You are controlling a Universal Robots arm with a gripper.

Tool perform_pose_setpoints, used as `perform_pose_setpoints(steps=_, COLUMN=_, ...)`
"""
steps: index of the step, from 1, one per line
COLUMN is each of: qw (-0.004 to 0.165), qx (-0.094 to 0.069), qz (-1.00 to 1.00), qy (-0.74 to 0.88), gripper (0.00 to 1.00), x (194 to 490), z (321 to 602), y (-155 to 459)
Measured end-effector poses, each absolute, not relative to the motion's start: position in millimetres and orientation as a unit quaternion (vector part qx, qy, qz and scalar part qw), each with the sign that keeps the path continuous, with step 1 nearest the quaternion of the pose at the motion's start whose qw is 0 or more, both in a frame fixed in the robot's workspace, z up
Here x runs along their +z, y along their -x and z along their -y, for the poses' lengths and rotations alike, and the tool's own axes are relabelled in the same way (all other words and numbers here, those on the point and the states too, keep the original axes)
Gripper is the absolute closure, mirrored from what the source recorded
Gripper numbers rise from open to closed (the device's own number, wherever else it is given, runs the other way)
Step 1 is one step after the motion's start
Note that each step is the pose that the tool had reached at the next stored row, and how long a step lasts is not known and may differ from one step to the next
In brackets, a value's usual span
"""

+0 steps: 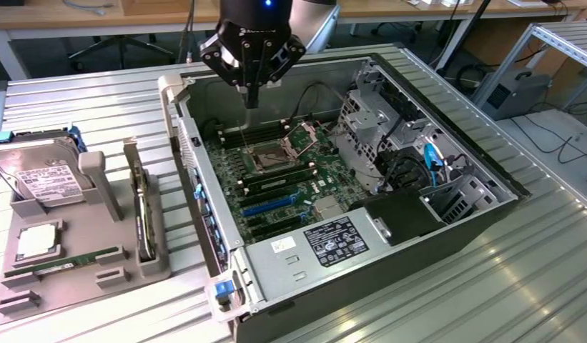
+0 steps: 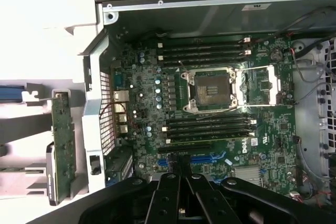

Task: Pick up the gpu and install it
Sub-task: 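Reach for the gpu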

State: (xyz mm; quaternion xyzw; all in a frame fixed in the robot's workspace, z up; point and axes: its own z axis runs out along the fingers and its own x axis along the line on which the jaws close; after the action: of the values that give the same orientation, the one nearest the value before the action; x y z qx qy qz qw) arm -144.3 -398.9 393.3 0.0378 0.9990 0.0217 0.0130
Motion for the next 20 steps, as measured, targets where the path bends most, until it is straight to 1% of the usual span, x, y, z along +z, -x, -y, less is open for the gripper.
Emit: perform_pose_setpoints(steps=20, qw=0.013, qx=0.022, qz=-0.999, qy=-0.038, gripper=0.89, x=393.3, z=398.9, y=151.1)
